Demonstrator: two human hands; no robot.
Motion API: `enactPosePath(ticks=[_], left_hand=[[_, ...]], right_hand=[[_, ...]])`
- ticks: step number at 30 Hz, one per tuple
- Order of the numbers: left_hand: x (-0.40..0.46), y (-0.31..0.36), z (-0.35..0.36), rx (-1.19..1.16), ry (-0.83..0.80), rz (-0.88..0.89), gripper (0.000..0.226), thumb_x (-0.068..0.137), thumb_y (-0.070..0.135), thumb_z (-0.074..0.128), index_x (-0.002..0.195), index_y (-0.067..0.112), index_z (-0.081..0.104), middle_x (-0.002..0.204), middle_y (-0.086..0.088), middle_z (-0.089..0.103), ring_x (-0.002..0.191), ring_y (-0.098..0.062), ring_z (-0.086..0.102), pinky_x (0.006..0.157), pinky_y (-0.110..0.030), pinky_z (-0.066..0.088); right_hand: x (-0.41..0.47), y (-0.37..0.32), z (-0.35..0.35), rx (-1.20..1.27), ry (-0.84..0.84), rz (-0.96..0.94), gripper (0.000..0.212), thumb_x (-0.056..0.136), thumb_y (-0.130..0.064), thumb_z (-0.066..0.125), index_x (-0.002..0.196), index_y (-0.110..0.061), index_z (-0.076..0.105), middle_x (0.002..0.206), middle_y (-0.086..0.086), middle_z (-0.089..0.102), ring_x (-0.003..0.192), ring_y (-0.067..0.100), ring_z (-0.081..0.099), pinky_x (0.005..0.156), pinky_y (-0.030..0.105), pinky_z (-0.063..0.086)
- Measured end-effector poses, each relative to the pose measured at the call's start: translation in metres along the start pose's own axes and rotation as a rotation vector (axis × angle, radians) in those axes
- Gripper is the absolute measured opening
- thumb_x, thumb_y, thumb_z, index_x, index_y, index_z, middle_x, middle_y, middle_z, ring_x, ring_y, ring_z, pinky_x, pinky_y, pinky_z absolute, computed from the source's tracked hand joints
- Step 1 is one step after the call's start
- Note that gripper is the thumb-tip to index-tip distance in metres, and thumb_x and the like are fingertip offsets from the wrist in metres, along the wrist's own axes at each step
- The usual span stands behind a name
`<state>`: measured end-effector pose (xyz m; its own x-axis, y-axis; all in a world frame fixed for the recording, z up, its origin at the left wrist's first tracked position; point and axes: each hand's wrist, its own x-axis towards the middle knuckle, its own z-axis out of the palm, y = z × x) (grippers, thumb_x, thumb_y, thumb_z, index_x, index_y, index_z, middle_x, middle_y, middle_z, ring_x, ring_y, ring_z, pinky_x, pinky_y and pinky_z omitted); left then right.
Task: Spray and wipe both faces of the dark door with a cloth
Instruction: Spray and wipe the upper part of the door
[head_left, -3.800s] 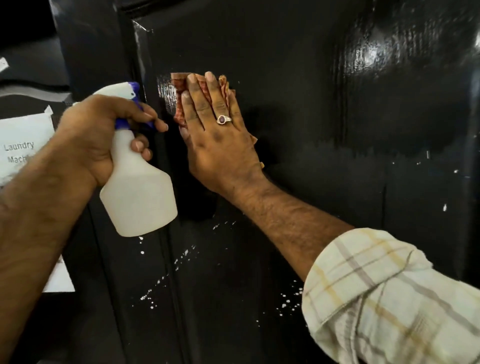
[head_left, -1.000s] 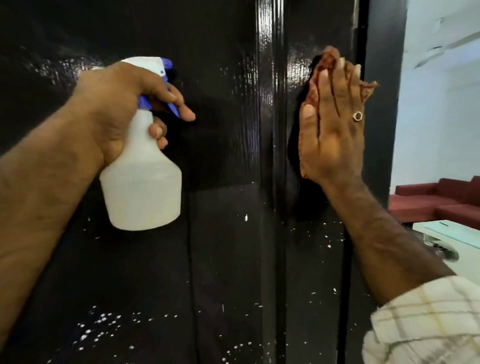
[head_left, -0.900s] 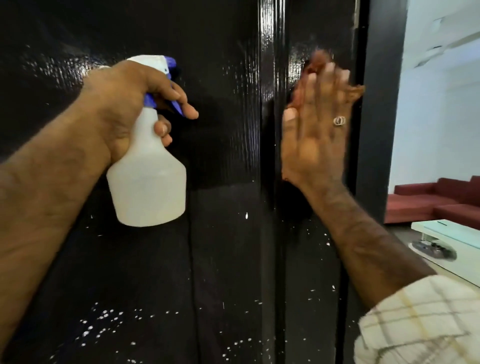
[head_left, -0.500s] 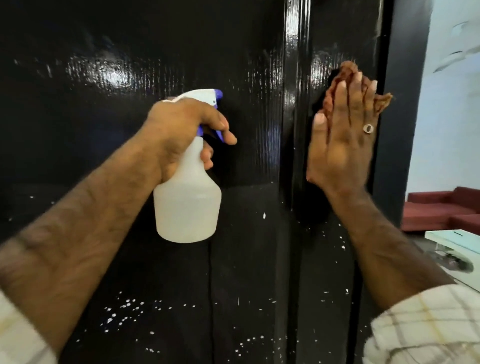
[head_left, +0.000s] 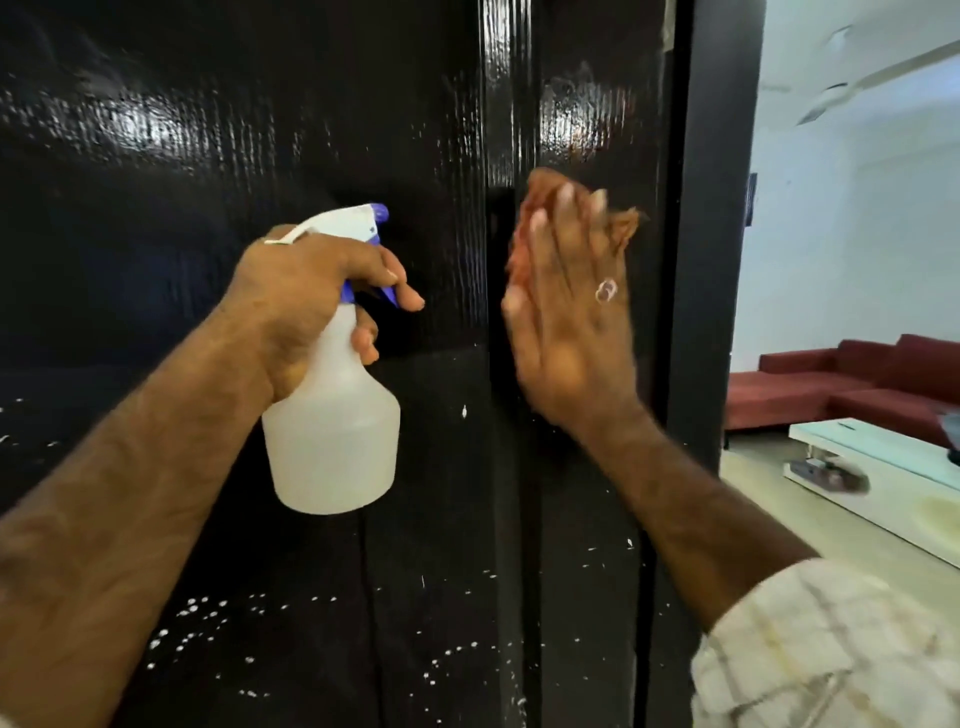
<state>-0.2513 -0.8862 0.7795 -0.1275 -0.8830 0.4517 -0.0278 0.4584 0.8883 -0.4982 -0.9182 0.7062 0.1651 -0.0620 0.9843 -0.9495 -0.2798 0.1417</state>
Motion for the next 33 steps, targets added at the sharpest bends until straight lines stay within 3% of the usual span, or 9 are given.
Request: enactPosePath(ticks=[4, 7, 9, 13, 16, 19, 22, 29, 33], left_hand=[[-0.01, -0.012, -0.001, 0.024, -0.003, -0.02, 0.015, 0.092, 0.007, 0.063, 0.105, 0.001, 0.069, 0.098, -0.019, 0.08, 0.04, -0.02, 0.049, 0.049, -0.033, 0.05], [-0.013, -0.023, 0.005, 0.05, 0.009, -0.051, 0.029, 0.093, 0.006, 0.066, 0.121, 0.0, 0.064, 0.095, -0.016, 0.08, 0.04, -0.021, 0.051, 0.047, -0.033, 0.052], [-0.014, -0.025, 0.01, 0.041, 0.017, -0.048, 0.023, 0.094, 0.008, 0.065, 0.115, 0.0, 0.068, 0.095, -0.015, 0.081, 0.041, -0.021, 0.051, 0.048, -0.032, 0.053], [-0.017, -0.026, 0.011, -0.001, 0.031, -0.045, 0.01, 0.097, 0.009, 0.062, 0.097, 0.005, 0.072, 0.092, -0.014, 0.081, 0.041, -0.02, 0.048, 0.046, -0.03, 0.052], [-0.021, -0.034, 0.01, 0.017, 0.018, -0.031, 0.014, 0.096, 0.007, 0.062, 0.106, 0.001, 0.07, 0.094, -0.014, 0.08, 0.04, -0.02, 0.048, 0.046, -0.03, 0.053], [-0.019, -0.041, 0.011, 0.04, 0.027, -0.045, 0.027, 0.097, 0.009, 0.065, 0.123, 0.002, 0.064, 0.093, -0.012, 0.081, 0.039, -0.02, 0.05, 0.046, -0.032, 0.055], [-0.014, -0.041, 0.013, 0.027, 0.019, -0.031, 0.021, 0.096, 0.008, 0.065, 0.116, 0.001, 0.067, 0.095, -0.014, 0.081, 0.039, -0.02, 0.05, 0.045, -0.031, 0.054], [-0.018, -0.045, 0.006, 0.023, 0.016, -0.015, 0.03, 0.095, 0.008, 0.065, 0.123, -0.003, 0.063, 0.096, -0.015, 0.08, 0.04, -0.02, 0.051, 0.047, -0.033, 0.053], [-0.017, -0.044, 0.007, 0.029, -0.011, 0.007, 0.03, 0.093, 0.007, 0.065, 0.12, -0.006, 0.064, 0.095, -0.017, 0.08, 0.039, -0.021, 0.051, 0.048, -0.034, 0.051]], right_hand=[[-0.056, 0.025, -0.018, 0.013, -0.085, -0.191, 0.06, 0.107, -0.021, 0.059, 0.158, 0.006, 0.042, 0.17, 0.027, 0.032, 0.16, 0.051, 0.021, 0.126, 0.071, 0.022], [-0.037, 0.049, -0.023, 0.037, 0.045, 0.146, 0.06, 0.111, -0.021, 0.048, 0.164, 0.004, 0.033, 0.174, 0.026, 0.023, 0.163, 0.045, 0.016, 0.129, 0.067, 0.022], [-0.023, 0.028, -0.014, 0.017, 0.116, 0.32, 0.062, 0.113, -0.025, 0.047, 0.165, 0.004, 0.029, 0.174, 0.027, 0.019, 0.164, 0.046, 0.013, 0.129, 0.067, 0.02], [-0.07, -0.005, -0.001, 0.064, -0.078, -0.026, 0.065, 0.108, -0.024, 0.059, 0.16, 0.007, 0.037, 0.171, 0.031, 0.026, 0.161, 0.054, 0.015, 0.127, 0.071, 0.018], [-0.11, 0.028, -0.022, 0.019, -0.155, -0.153, 0.061, 0.109, -0.027, 0.055, 0.159, 0.006, 0.041, 0.17, 0.028, 0.03, 0.16, 0.052, 0.02, 0.127, 0.072, 0.022], [-0.09, 0.048, -0.028, 0.014, -0.051, 0.095, 0.064, 0.11, -0.025, 0.046, 0.161, 0.011, 0.031, 0.172, 0.032, 0.019, 0.162, 0.051, 0.013, 0.13, 0.069, 0.015], [-0.066, 0.011, -0.01, 0.024, 0.014, 0.236, 0.067, 0.111, -0.027, 0.047, 0.162, 0.011, 0.029, 0.172, 0.034, 0.017, 0.162, 0.052, 0.009, 0.129, 0.07, 0.013], [-0.141, 0.038, -0.025, 0.042, -0.212, -0.234, 0.06, 0.105, -0.027, 0.061, 0.153, 0.007, 0.048, 0.166, 0.029, 0.037, 0.159, 0.052, 0.026, 0.122, 0.074, 0.028], [-0.093, 0.051, -0.028, 0.041, -0.066, 0.117, 0.065, 0.109, -0.024, 0.049, 0.161, 0.011, 0.032, 0.172, 0.032, 0.021, 0.162, 0.05, 0.015, 0.126, 0.072, 0.02]])
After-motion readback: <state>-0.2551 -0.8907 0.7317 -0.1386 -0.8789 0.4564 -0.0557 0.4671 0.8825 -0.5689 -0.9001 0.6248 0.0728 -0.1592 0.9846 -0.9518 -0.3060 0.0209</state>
